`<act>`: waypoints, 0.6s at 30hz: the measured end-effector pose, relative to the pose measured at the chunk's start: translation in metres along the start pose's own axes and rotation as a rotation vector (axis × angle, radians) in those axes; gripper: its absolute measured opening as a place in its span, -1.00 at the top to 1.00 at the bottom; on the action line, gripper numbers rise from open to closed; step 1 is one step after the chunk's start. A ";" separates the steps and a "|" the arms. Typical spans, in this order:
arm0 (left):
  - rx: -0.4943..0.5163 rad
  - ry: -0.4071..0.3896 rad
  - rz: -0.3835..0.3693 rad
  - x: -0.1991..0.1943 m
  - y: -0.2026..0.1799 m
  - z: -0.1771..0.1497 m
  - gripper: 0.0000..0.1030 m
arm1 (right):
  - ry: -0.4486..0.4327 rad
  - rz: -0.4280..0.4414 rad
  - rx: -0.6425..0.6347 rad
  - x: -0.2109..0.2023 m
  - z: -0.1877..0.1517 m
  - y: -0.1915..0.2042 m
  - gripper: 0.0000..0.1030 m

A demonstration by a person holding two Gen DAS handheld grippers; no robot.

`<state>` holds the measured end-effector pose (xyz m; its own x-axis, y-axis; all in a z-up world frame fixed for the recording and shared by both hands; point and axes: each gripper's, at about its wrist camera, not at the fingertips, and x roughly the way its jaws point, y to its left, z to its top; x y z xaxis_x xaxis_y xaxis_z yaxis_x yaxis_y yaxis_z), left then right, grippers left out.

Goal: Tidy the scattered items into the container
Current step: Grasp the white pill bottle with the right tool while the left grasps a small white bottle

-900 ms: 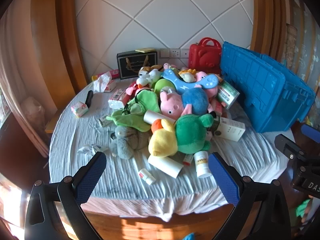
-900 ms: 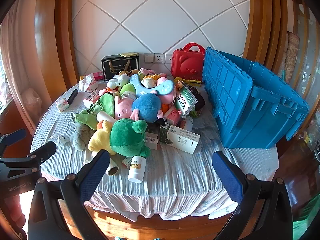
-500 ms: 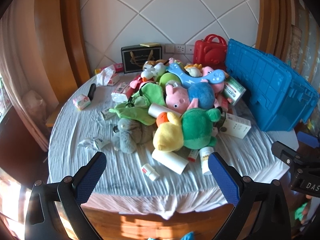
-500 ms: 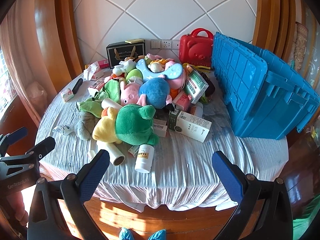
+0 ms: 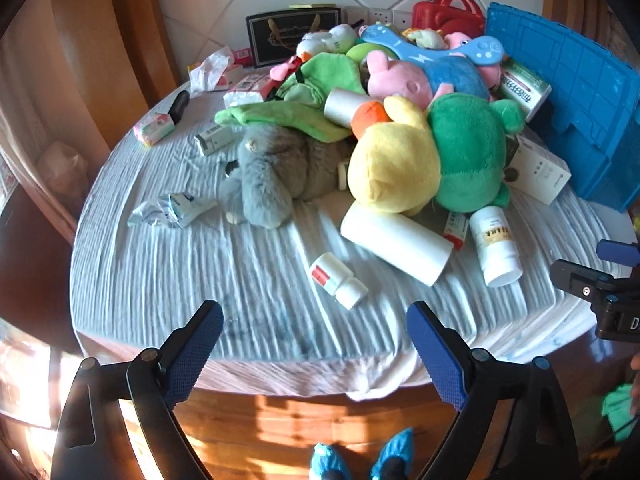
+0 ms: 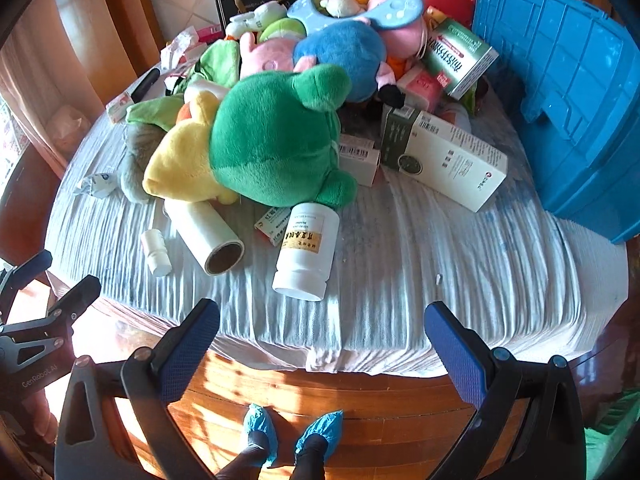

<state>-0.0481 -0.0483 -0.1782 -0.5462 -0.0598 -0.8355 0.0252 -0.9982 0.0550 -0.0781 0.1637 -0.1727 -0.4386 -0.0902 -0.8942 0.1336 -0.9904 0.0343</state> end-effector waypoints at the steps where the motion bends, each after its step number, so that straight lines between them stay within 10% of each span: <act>1: -0.008 0.015 0.006 0.011 -0.002 -0.002 -0.71 | 0.010 -0.004 0.009 0.008 0.000 0.000 -1.00; 18: -0.077 0.142 -0.014 0.098 -0.024 0.009 -0.04 | 0.084 -0.022 0.056 0.081 0.018 -0.003 -0.43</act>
<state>-0.1098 -0.0298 -0.2562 -0.4230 -0.0411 -0.9052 0.0853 -0.9963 0.0053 -0.1303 0.1575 -0.2367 -0.3641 -0.0614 -0.9293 0.0737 -0.9966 0.0369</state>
